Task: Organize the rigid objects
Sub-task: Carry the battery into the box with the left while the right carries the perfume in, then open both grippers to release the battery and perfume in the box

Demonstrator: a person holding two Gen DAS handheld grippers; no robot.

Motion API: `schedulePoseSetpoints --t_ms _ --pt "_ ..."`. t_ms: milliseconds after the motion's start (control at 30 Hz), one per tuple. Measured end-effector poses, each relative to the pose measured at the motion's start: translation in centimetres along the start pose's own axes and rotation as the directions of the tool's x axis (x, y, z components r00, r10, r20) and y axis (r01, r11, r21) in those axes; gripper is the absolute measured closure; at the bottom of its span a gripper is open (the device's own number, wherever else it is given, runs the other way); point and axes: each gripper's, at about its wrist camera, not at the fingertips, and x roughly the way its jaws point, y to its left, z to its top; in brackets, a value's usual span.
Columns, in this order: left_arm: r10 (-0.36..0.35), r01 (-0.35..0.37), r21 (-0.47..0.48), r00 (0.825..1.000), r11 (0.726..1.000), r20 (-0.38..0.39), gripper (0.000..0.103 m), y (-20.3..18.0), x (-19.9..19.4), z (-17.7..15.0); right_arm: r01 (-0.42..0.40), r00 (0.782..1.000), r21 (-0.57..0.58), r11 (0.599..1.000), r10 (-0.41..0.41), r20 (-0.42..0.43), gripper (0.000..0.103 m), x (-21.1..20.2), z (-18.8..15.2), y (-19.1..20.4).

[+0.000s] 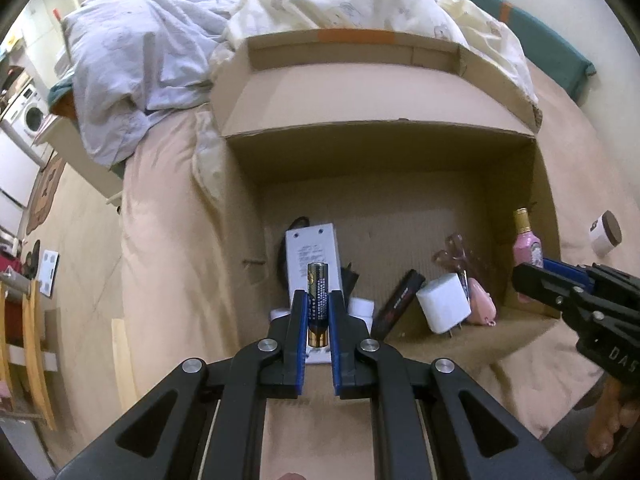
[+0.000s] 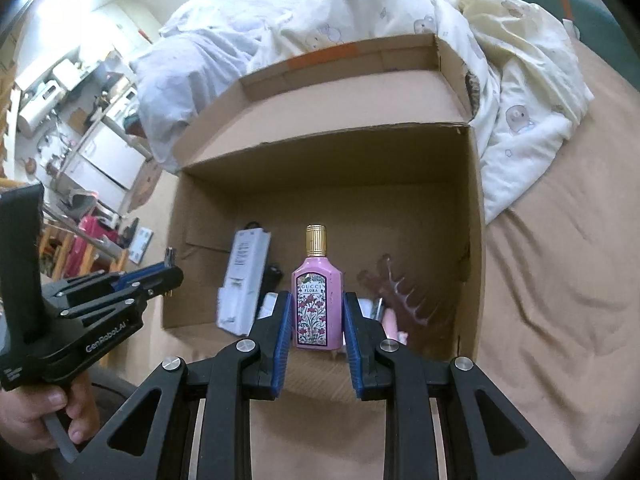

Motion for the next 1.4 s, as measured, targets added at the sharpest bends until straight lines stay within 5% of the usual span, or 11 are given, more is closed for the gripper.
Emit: schedulePoseSetpoints --t_ms 167,467,1067,1167,1200,1233,1300,1400 --pt "-0.002 0.003 0.019 0.999 1.0 -0.033 0.094 -0.8 2.3 0.5 0.075 0.996 -0.019 0.997 -0.076 -0.042 0.077 2.3 0.6 -0.4" --pt "0.033 -0.03 0.103 0.999 0.994 -0.026 0.094 -2.1 5.4 -0.6 0.099 0.989 0.008 0.995 -0.097 -0.108 0.077 4.9 0.1 -0.7" --pt "0.053 -0.049 0.095 0.998 0.994 -0.044 0.092 -2.3 7.0 -1.0 0.097 0.984 0.043 0.994 -0.089 -0.153 0.077 6.5 -0.1 -0.9" --pt "0.067 -0.061 0.104 0.996 0.993 -0.057 0.067 -2.6 6.8 -1.0 0.088 0.988 0.056 0.995 -0.08 -0.135 0.076 5.9 -0.1 -1.2" --pt "0.056 -0.051 0.096 0.997 0.994 -0.056 0.044 -2.6 6.5 -1.0 0.083 0.989 0.059 0.995 -0.074 -0.129 0.072 5.7 0.0 -1.3" --pt "0.043 -0.038 0.086 0.998 0.996 -0.05 0.032 -2.5 6.1 -1.0 0.073 0.991 0.065 0.995 -0.065 -0.12 0.066 5.5 0.1 -1.3" --pt "0.037 -0.034 0.076 0.999 0.997 -0.038 0.031 -2.6 5.5 -0.9 0.057 0.995 0.077 0.995 -0.05 -0.088 0.025 4.8 0.3 -1.3" --pt "0.019 -0.018 0.06 0.999 0.998 -0.029 0.017 -2.4 4.5 -1.0 0.038 0.999 0.095 0.995 -0.035 -0.035 0.021 3.5 0.7 -1.4"
